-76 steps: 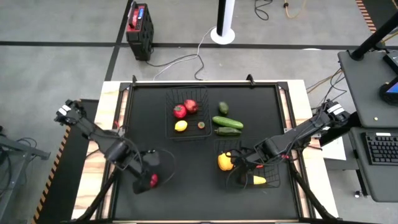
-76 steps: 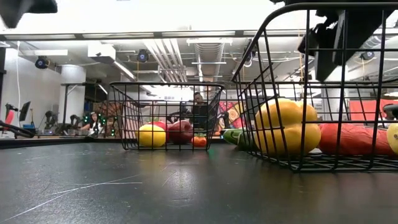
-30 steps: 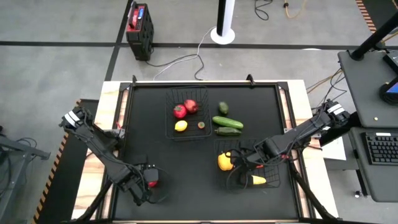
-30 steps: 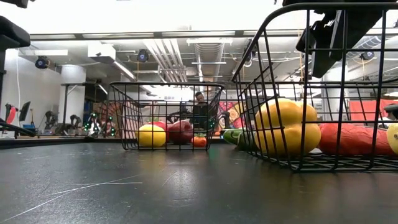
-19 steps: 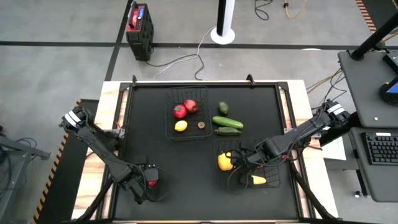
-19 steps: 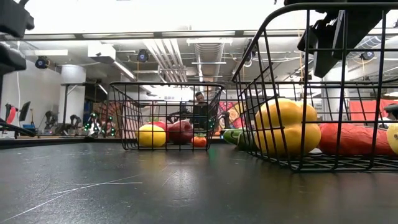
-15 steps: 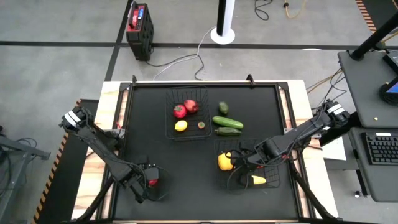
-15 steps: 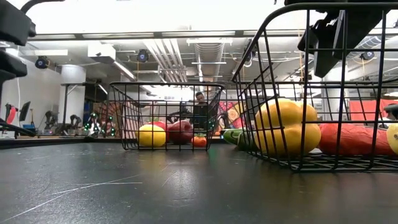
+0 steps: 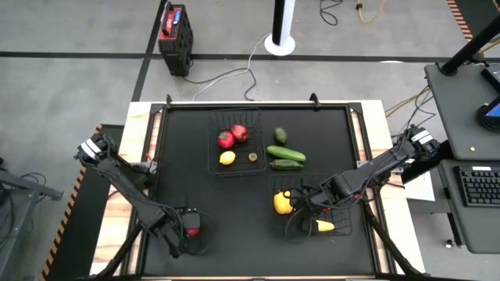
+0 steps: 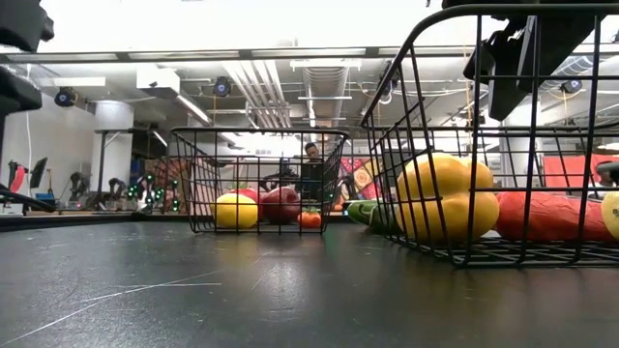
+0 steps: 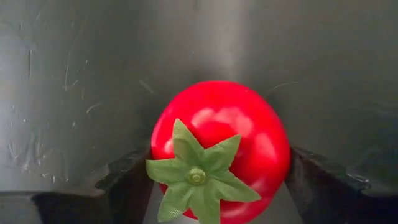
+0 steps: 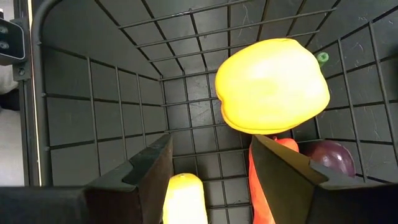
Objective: Sort produce into baskets
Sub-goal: Put the tomato into the top black wire basket
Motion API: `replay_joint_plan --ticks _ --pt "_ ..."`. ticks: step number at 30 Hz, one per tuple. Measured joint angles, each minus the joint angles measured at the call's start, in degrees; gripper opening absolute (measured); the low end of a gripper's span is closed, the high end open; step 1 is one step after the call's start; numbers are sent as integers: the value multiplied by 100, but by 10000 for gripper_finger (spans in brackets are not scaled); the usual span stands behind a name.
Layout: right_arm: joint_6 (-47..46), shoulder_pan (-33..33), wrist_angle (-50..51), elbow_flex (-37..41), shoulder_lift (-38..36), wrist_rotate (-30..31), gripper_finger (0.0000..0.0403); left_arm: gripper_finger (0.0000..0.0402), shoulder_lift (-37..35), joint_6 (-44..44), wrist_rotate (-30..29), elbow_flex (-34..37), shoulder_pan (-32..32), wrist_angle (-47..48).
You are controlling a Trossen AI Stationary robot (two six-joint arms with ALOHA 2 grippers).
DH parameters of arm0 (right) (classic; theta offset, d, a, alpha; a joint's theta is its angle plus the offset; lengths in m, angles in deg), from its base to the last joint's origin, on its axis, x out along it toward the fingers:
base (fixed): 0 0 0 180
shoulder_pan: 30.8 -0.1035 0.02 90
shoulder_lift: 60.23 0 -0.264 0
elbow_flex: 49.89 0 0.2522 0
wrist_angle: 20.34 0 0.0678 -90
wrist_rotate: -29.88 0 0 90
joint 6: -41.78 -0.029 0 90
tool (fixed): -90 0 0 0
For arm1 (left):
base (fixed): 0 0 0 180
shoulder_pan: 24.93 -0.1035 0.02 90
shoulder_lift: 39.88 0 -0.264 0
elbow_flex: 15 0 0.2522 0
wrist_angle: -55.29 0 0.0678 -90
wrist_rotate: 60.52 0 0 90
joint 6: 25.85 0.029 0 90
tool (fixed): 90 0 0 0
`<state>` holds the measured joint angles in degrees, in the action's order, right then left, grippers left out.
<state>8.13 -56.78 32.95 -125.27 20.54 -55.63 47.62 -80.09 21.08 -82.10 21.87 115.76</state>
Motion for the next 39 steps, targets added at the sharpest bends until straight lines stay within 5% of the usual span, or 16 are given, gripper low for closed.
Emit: replay_joint_plan --ticks 12,21,32,39 --pt "-44 -1 5 0 -9 -2 212 294 -22 1348 -838 -1712 -237 1398" --pt "-48 -1 77 0 -116 -22 212 293 -28 3199 -1830 -2635 -1154 1978" --pt "-4 -1 54 0 -652 292 212 293 -26 5731 -1850 -2618 -3173 1636" --pt "174 3 35 0 -838 626 212 293 -22 7129 -1094 -2708 -4484 806"
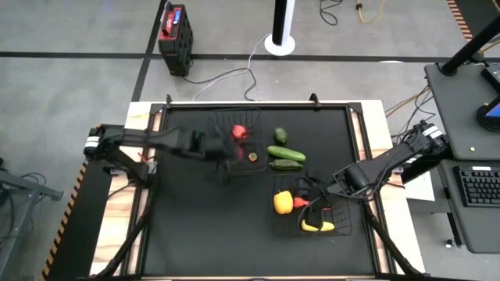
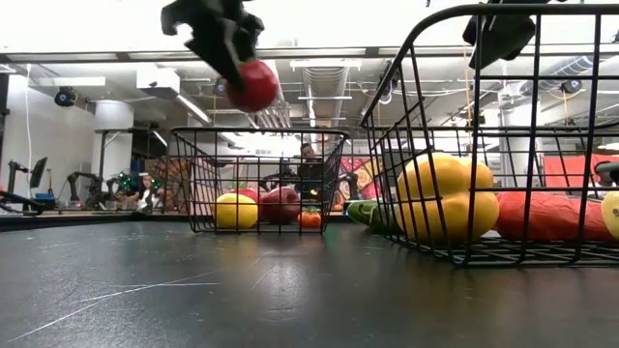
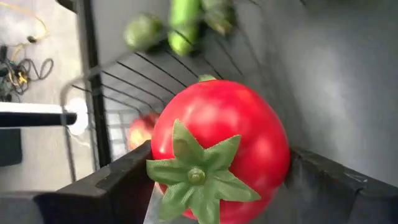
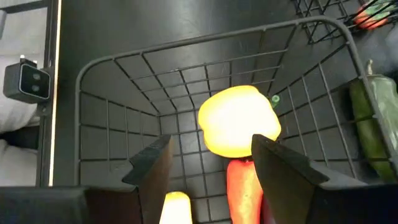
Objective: Sort produce into baskets
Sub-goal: Put the tomato into the top black wire basket
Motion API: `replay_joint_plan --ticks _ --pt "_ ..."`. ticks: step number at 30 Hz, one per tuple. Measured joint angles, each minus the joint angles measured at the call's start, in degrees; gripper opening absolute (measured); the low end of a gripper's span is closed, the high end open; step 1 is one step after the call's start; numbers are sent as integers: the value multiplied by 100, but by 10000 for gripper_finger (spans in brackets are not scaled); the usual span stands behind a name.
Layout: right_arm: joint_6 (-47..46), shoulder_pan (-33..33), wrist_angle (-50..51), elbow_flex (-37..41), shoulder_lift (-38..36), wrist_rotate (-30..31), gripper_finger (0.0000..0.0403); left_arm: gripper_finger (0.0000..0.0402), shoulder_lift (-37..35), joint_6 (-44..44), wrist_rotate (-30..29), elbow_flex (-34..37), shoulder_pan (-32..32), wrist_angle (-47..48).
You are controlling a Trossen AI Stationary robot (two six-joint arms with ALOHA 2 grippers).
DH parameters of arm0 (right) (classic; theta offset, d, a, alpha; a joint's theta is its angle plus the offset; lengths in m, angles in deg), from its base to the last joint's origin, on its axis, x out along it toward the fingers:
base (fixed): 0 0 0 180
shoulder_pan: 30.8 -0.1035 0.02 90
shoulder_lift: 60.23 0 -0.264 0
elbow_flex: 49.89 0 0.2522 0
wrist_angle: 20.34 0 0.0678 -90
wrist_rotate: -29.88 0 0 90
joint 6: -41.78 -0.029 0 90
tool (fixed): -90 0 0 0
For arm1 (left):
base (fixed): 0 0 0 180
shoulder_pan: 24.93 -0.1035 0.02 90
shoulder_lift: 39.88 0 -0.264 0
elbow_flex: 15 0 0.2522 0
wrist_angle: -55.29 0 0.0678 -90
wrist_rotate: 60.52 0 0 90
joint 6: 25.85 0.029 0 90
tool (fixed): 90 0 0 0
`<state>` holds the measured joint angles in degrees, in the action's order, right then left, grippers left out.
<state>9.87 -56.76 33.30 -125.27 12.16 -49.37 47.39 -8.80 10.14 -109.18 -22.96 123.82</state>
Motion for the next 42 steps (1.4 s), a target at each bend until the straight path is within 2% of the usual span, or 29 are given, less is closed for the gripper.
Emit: replay_joint_plan --ticks 3,7,14,25,42 --pt "19 0 3 0 -18 118 212 293 89 304 294 87 -482 -595" --pt "29 0 6 0 -19 131 212 293 362 642 809 137 -903 -917" --pt "7 0 6 0 -19 173 212 293 971 823 840 137 -1324 -1040" --pt "12 0 13 0 -17 260 212 293 1648 847 842 83 -1475 -1176" --pt "40 0 24 0 -17 281 212 294 1983 799 842 105 -1483 -1129"
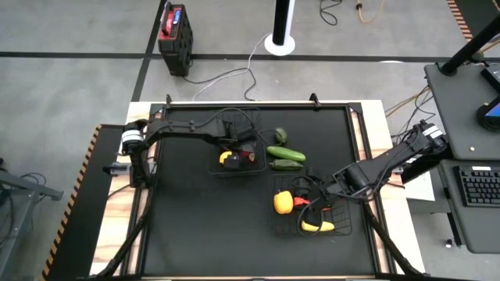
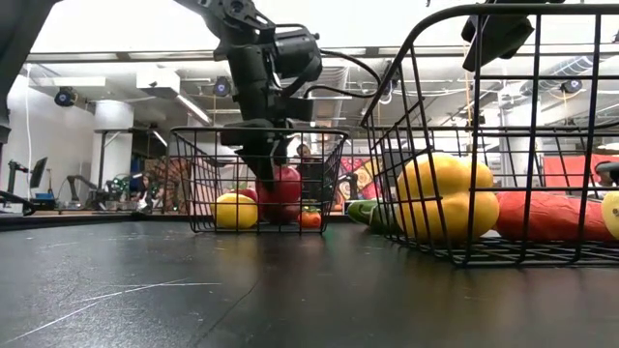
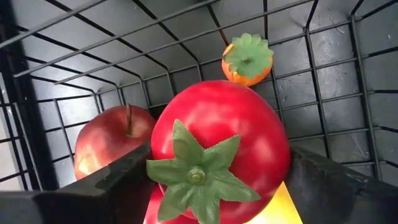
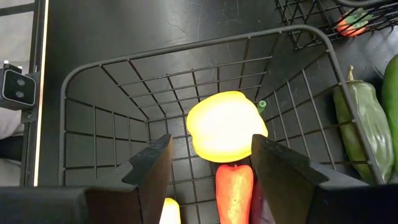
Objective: Sort produce into baskets
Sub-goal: Put the tomato into the top black wire basket
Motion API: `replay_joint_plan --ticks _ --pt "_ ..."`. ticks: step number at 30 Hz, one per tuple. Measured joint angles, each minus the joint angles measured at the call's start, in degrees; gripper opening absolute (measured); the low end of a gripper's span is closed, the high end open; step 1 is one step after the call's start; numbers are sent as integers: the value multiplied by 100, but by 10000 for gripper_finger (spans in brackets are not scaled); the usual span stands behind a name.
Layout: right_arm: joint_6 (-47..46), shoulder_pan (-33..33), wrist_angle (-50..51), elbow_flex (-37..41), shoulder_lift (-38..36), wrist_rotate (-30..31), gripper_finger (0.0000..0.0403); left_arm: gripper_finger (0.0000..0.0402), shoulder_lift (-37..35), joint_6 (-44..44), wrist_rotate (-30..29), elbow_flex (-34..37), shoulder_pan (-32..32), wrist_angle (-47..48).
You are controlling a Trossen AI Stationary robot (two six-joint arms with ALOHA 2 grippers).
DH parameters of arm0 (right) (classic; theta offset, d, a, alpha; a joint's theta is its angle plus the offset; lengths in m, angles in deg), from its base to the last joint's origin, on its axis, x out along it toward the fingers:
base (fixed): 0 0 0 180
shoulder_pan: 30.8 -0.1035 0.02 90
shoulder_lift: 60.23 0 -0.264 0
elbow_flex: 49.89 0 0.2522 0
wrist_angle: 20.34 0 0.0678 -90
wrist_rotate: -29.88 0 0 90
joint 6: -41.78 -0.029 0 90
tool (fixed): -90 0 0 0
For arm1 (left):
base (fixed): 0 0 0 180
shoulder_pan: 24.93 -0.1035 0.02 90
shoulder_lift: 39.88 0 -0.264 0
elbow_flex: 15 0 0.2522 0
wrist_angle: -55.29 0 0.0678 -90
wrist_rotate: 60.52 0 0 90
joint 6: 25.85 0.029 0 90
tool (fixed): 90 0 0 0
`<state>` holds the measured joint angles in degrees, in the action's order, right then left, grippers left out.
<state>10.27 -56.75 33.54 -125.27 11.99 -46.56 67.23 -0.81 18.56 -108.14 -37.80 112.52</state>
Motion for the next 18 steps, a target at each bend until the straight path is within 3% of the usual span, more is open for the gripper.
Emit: replay_joint_plan --ticks 10,18 --pt "0 0 -3 0 0 2 212 324 117 -2 0 0 0 -11" --pt "0 0 -4 2 0 58 212 326 116 -170 -1 -10 0 -23"
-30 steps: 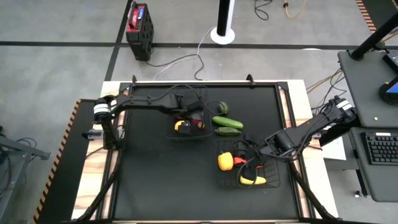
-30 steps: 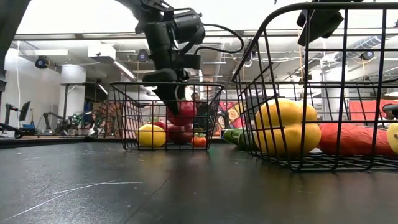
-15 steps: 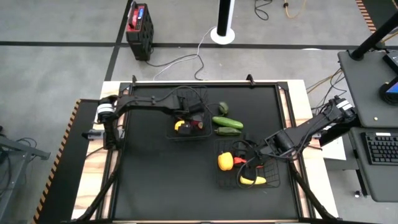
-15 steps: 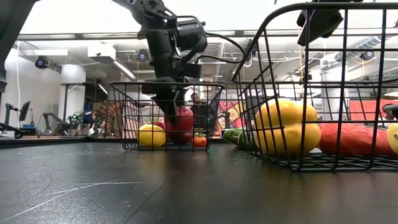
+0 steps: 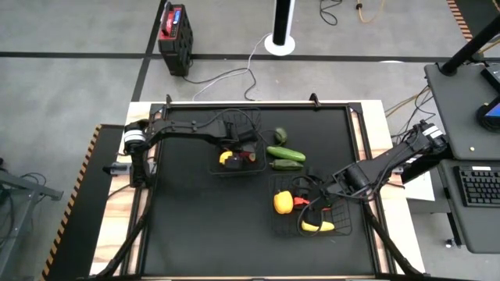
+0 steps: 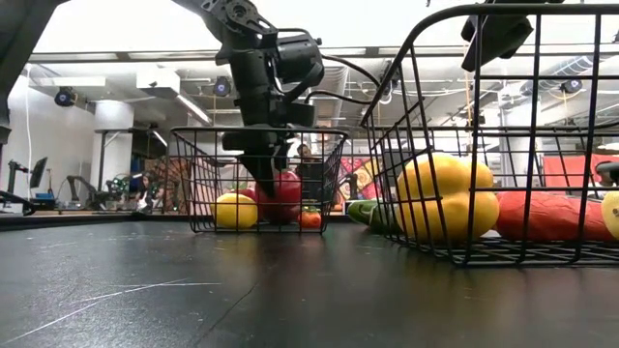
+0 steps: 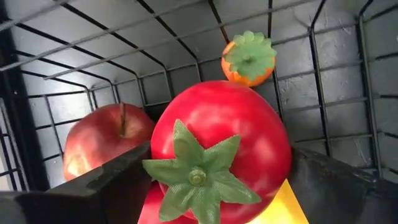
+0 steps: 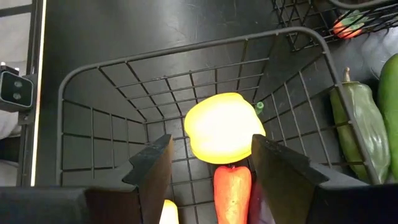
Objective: Sort produce into baskets
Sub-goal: Put the tomato into the top black wire basket
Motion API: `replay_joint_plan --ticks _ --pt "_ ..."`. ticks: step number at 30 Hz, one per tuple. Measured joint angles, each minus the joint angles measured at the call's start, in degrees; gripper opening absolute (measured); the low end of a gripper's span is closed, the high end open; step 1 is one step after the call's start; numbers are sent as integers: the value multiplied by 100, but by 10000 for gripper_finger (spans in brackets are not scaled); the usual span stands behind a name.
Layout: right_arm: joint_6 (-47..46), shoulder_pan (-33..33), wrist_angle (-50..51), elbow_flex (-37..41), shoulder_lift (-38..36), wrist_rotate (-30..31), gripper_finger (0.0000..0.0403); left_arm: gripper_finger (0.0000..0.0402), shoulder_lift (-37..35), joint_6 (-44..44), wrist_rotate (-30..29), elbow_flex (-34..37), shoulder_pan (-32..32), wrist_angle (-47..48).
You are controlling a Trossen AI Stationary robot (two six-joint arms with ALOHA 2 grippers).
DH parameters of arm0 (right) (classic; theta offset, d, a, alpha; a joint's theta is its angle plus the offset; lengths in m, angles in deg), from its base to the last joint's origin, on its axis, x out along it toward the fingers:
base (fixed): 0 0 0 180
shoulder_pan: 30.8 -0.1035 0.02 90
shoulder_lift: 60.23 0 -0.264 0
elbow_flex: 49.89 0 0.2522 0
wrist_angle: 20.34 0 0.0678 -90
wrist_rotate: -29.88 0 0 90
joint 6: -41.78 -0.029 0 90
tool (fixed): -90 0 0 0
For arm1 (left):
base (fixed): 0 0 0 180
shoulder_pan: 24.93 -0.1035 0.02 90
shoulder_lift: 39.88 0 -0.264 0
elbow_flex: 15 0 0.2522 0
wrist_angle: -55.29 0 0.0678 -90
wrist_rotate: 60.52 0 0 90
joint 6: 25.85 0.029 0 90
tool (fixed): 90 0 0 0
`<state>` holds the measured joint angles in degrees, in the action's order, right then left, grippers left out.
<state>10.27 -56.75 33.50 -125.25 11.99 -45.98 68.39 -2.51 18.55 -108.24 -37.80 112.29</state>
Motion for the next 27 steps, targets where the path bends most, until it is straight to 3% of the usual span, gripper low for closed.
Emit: replay_joint_plan --ticks 21,27 --pt "24 0 0 0 0 93 212 328 -10 -154 -53 -1 44 107" --pt "59 0 0 -1 0 99 212 348 -18 -181 -49 1 60 114"
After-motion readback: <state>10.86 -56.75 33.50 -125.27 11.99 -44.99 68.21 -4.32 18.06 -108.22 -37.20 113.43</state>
